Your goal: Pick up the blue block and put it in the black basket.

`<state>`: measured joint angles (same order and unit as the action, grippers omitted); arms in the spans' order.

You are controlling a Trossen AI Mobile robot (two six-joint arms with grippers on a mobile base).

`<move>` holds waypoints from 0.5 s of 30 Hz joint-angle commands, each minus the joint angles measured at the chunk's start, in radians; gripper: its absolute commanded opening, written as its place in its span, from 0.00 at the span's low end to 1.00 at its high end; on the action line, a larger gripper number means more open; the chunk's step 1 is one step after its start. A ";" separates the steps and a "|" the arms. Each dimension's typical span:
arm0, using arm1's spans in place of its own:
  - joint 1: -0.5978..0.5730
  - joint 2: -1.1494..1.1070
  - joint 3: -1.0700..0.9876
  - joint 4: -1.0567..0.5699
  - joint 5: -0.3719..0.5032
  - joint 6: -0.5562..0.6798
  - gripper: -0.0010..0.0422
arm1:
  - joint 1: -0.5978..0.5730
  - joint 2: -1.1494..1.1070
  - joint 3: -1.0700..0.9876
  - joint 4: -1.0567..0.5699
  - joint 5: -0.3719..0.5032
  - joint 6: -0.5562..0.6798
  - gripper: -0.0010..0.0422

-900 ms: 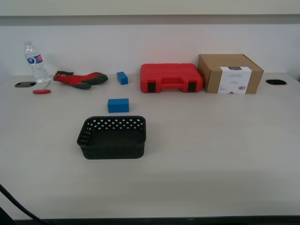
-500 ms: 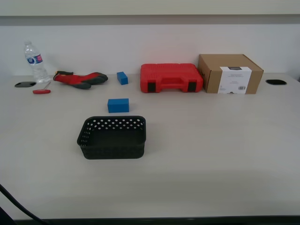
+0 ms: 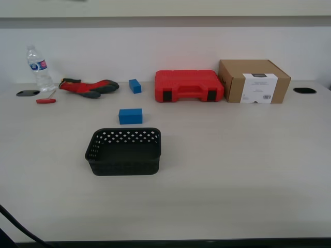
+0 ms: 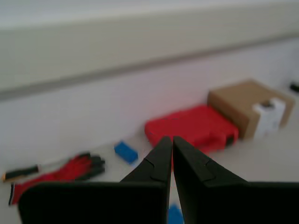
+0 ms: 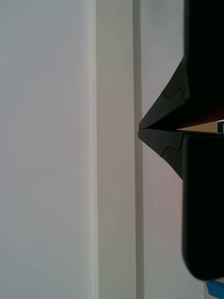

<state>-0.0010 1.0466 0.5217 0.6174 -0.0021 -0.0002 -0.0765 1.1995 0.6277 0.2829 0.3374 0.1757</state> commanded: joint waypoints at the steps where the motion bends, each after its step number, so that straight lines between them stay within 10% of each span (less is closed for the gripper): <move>1: 0.001 0.000 0.001 0.003 0.000 0.000 0.02 | -0.073 0.143 0.066 -0.146 -0.057 0.124 0.02; 15: 0.001 0.000 0.001 0.002 0.000 0.000 0.02 | -0.180 0.894 0.593 -0.589 -0.201 0.360 0.11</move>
<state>-0.0006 1.0466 0.5217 0.6170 -0.0025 -0.0002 -0.2558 2.0579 1.1908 -0.2695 0.1440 0.5228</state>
